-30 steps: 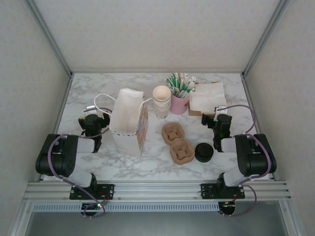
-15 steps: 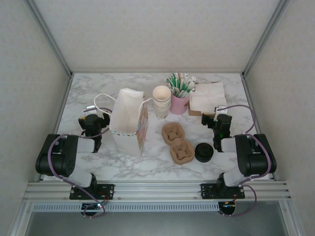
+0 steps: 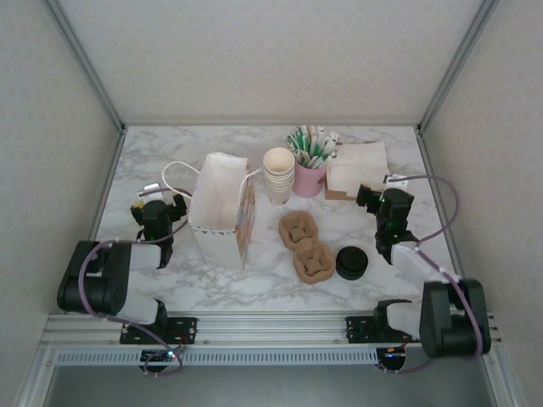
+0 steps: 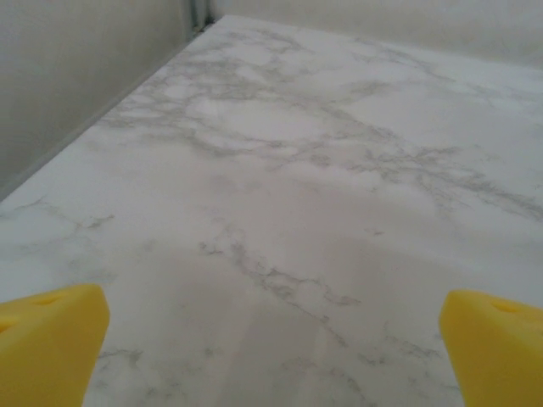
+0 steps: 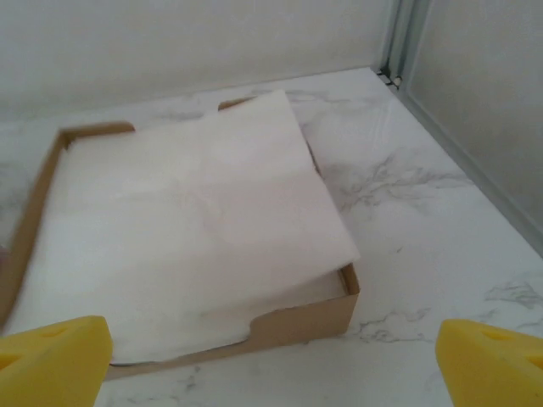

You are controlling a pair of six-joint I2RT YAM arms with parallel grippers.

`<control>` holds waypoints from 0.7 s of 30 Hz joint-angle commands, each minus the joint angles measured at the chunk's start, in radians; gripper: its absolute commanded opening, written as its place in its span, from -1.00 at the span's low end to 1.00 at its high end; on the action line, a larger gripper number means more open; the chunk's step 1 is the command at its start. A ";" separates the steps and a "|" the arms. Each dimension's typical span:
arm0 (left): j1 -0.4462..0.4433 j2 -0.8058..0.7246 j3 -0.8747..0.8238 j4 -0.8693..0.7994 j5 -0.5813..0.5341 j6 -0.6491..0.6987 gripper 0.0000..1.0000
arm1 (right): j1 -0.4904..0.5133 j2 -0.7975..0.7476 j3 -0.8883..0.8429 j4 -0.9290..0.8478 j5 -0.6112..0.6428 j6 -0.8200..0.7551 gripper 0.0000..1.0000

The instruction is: Pack the takeout coffee

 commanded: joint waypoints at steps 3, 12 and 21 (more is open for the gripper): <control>0.028 -0.323 0.204 -0.519 -0.192 -0.126 1.00 | -0.006 -0.156 0.155 -0.463 0.046 0.181 0.98; 0.048 -0.692 0.414 -1.379 -0.394 -0.825 1.00 | -0.012 -0.245 0.436 -0.912 -0.021 0.492 0.98; 0.048 -0.827 0.709 -1.495 0.266 -0.582 1.00 | -0.006 -0.152 0.758 -1.231 -0.318 0.539 0.77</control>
